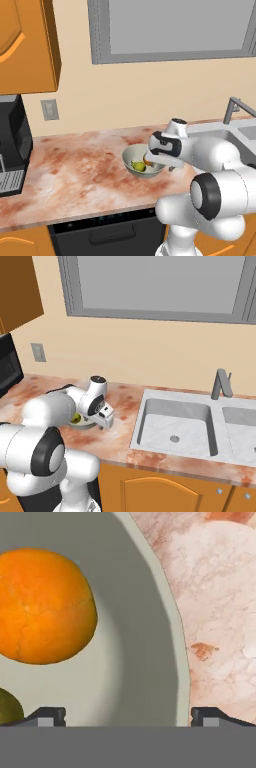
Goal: Dump the orange and pear from the bowl so the bowl can be washed. Place the bowl in the sink after clearing the leftovers.
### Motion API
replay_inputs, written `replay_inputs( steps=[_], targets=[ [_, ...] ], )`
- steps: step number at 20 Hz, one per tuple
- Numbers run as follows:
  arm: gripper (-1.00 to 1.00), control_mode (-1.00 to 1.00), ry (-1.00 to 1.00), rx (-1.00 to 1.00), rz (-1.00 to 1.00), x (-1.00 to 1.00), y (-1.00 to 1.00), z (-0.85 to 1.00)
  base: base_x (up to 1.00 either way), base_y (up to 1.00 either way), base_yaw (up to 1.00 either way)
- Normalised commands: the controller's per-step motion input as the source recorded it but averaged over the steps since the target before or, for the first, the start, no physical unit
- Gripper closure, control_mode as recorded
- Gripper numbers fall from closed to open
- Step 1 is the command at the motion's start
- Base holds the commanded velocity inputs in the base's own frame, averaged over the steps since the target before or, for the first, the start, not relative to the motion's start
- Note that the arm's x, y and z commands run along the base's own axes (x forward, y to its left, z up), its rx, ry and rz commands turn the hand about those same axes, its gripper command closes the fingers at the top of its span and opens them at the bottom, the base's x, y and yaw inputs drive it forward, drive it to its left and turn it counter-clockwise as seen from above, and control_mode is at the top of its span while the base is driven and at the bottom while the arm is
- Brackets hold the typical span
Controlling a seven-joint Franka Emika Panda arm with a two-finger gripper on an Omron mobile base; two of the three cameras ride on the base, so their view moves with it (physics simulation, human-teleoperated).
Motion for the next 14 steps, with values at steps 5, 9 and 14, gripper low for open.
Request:
replay_inputs(
  steps=[5, 9, 14],
  targets=[
    [1.00, -1.00, 0.02, 0.00, 0.00, 0.01, 0.00, -0.23, 0.00, 0.00, 0.00],
    [1.00, -1.00, 0.00, 0.00, 0.00, 0.00, 0.00, 0.00, 0.00, 0.00, 0.00],
    [1.00, -1.00, -0.01, 0.00, 0.00, 0.00, 0.00, 0.00, 0.00, 0.00, 0.00]
  ],
)
